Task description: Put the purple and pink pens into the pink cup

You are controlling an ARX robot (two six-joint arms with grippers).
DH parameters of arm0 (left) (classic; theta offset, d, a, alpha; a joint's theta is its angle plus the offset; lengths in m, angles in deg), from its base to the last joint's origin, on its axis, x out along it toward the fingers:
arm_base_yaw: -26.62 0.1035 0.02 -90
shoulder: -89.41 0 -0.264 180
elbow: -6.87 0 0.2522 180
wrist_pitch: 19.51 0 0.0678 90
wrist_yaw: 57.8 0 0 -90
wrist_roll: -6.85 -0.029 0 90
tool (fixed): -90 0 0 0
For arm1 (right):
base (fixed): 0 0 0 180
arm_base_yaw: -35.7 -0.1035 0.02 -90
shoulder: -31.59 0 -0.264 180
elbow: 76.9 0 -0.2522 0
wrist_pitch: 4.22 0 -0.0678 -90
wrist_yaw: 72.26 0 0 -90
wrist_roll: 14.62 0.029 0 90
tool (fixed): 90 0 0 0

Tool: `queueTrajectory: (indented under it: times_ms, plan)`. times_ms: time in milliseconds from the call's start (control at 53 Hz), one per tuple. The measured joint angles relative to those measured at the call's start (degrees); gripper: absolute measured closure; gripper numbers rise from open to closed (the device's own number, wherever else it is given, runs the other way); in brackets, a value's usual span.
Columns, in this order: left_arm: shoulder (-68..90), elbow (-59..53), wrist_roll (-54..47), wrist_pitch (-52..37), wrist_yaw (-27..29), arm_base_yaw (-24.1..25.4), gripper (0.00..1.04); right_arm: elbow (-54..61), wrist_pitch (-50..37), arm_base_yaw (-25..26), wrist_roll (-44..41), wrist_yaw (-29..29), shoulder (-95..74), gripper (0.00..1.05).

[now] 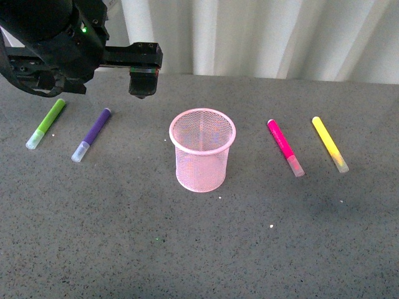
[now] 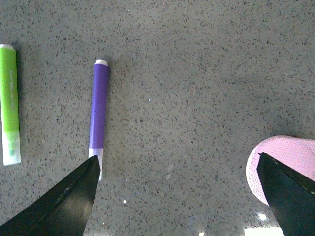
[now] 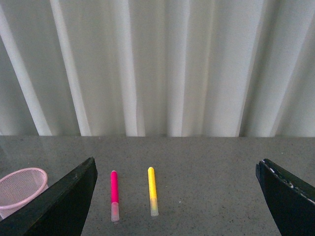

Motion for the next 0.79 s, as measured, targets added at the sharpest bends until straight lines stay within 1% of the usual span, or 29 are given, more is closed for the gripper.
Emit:
queueTrajectory:
  times_ms: [377,642,792]
  plan:
    - [9.38,5.18,-5.70,-3.21,-2.75,4.22,0.07,0.00,0.00,0.00,0.00,0.00,0.00,0.07]
    - [17.07,9.77,-8.85,-4.76,-4.50,5.90,0.07,0.00,0.00,0.00,0.00,0.00,0.00,0.07]
    - [19.54,11.13,-9.79,-5.44,-4.50,6.86,0.07,0.00,0.00,0.00,0.00,0.00,0.00,0.07]
